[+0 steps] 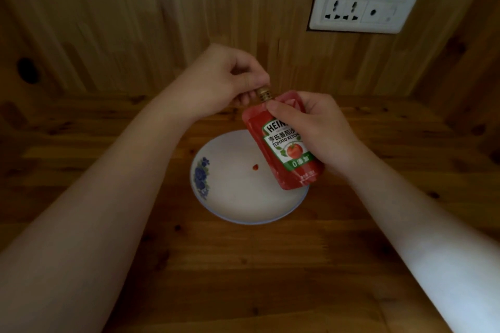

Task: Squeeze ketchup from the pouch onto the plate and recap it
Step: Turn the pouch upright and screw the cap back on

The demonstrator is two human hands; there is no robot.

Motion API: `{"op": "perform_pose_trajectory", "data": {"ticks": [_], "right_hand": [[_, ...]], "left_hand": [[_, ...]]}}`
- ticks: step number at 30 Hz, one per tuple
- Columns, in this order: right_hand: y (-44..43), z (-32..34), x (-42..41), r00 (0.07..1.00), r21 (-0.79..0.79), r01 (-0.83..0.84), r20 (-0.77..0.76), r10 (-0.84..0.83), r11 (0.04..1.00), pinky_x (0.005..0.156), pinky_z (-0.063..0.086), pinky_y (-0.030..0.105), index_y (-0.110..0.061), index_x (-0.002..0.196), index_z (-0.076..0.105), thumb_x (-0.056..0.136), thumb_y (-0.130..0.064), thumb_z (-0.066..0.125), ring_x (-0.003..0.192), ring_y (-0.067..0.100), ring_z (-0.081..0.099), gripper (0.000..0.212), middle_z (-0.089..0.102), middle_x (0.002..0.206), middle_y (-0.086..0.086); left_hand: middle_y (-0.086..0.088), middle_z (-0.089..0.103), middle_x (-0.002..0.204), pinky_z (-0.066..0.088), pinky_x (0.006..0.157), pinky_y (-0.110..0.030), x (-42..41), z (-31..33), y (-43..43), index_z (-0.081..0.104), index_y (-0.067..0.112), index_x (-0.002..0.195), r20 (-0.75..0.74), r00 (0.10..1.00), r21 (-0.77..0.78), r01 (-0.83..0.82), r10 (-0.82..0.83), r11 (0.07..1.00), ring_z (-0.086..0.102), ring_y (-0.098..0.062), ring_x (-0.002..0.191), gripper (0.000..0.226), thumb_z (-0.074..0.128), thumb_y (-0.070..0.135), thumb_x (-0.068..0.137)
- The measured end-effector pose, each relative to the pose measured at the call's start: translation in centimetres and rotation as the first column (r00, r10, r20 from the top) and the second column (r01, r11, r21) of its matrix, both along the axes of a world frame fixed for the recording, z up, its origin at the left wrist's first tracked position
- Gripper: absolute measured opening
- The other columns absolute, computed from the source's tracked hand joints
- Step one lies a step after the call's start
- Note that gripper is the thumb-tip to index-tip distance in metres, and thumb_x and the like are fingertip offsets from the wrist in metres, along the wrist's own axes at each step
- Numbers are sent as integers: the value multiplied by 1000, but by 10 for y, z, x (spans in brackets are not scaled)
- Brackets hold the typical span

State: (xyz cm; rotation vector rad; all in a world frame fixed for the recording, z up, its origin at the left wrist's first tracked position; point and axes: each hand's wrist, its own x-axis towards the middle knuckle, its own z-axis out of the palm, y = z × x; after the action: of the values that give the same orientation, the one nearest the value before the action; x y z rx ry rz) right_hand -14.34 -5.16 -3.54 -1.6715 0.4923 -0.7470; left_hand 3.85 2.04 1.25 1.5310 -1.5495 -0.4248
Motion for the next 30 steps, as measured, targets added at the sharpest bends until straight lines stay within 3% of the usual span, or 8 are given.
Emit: {"op": "perform_pose_trajectory", "data": {"ticks": [4, 10, 17, 20, 27, 30], "right_hand": [[0, 1, -1, 1000, 22, 1, -10, 0, 1000, 58, 59, 24, -21, 89, 78, 96, -27, 74, 70, 18, 80, 11, 83, 83, 4], [0, 3, -1, 998, -41, 40, -39, -42, 998, 57, 58, 22, -16, 92, 77, 97, -28, 73, 70, 17, 80, 13, 83, 82, 1], [0, 7, -4, 999, 64, -44, -9, 44, 997, 60, 62, 30, -27, 84, 79, 95, -29, 75, 72, 22, 80, 12, 83, 84, 7], [-1, 10, -6, 997, 115, -82, 12, 81, 990, 61, 64, 33, -29, 79, 79, 92, -30, 77, 69, 22, 80, 13, 82, 83, 8], [-3, 9, -6, 999, 22, -19, -34, 20, 1000, 57, 59, 26, -31, 80, 80, 90, -35, 77, 69, 18, 80, 11, 83, 81, 3], [-4, 8, -6, 999, 21, -21, -41, 22, 1000, 57, 60, 26, -32, 80, 80, 89, -36, 77, 69, 18, 80, 10, 83, 81, 3]], "left_hand": [[-5, 64, 70, 49, 58, -20, 0, 0, 3, 72, 0, 96, 27, 1000, -2, 16, -16, 1000, 58, -6, 57, 14, 60, 7, 97], [-2, 68, 65, 49, 53, -20, -3, 2, -3, 77, 9, 88, 31, 993, 5, -110, 110, 994, 58, -6, 55, 31, 70, 38, 90], [1, 65, 68, 50, 57, -17, -4, 3, -1, 71, 10, 88, 52, 998, -40, -20, 22, 999, 58, 0, 55, 11, 65, 14, 95], [-3, 66, 74, 52, 63, -20, -5, 2, 2, 70, 9, 92, 41, 999, -79, 31, -28, 996, 60, -5, 62, 11, 61, 8, 97], [3, 66, 64, 48, 54, -17, -9, 2, -4, 75, 10, 93, 61, 994, -21, -89, 91, 996, 59, -2, 54, 25, 66, 32, 94], [4, 63, 63, 46, 54, -16, -9, 2, -5, 71, 11, 87, 84, 995, -5, -60, 60, 998, 56, 1, 52, 18, 65, 26, 95]]}}
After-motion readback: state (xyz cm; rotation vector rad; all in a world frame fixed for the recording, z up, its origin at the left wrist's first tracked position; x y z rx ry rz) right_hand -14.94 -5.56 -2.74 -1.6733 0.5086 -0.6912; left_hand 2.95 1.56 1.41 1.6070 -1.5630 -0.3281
